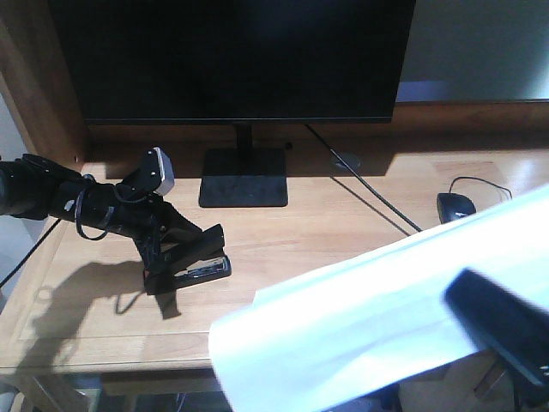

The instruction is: Grab stapler and paper to desk for stapling

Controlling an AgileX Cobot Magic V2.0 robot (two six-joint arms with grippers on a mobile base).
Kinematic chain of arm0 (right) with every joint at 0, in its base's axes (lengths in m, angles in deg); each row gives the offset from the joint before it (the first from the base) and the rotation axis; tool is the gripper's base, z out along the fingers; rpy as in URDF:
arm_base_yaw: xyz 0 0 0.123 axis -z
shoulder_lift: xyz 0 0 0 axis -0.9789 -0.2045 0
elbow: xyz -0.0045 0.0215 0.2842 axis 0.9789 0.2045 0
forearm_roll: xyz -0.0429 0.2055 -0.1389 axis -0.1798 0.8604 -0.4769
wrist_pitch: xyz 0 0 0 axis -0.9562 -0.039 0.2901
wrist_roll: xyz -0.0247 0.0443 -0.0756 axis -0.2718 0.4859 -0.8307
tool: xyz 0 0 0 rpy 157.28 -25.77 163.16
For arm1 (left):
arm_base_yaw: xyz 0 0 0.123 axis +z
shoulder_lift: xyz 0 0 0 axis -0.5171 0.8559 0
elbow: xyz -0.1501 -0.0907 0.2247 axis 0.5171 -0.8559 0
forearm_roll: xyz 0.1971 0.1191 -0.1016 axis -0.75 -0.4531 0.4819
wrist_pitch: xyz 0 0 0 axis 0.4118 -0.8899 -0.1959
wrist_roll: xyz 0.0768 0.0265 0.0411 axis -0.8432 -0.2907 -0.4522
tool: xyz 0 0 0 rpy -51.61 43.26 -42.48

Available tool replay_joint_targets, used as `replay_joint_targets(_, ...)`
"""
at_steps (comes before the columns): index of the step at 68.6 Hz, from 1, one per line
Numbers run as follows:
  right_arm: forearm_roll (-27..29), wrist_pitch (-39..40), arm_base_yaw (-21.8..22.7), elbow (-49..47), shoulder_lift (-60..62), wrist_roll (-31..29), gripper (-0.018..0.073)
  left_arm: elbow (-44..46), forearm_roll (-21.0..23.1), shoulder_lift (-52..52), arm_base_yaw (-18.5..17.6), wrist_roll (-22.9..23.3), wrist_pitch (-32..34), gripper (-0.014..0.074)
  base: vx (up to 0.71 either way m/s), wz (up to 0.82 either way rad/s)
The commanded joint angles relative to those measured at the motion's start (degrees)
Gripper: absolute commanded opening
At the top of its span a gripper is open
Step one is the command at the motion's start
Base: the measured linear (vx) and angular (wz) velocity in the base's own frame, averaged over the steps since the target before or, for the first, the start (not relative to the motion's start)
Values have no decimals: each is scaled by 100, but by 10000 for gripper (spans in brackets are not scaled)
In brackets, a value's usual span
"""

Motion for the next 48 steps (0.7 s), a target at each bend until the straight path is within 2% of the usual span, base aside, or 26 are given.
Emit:
replay_joint_targets(1,-1371,-34,23,-633,-331,631,-5,128,341,-326,-6,53,-157,-7,0,0)
replay_joint_targets(7,-2436,19,23,-1035,-637,1097,-5,128,341,-326,-6,53,-157,-7,0,0)
replay_joint_targets(16,-3176,414,23,-1487,-1233,1433,-5,128,341,-326,-6,53,-157,-7,0,0)
replay_joint_targets(33,-3312,1448,17,-2199,-2472,1341,-5,128,341,-326,-6,53,-157,-7,0,0)
replay_joint_targets(48,-3444,1550,-81,-2846,-3233,1392,-5,128,341,-326,-6,53,-157,-7,0,0)
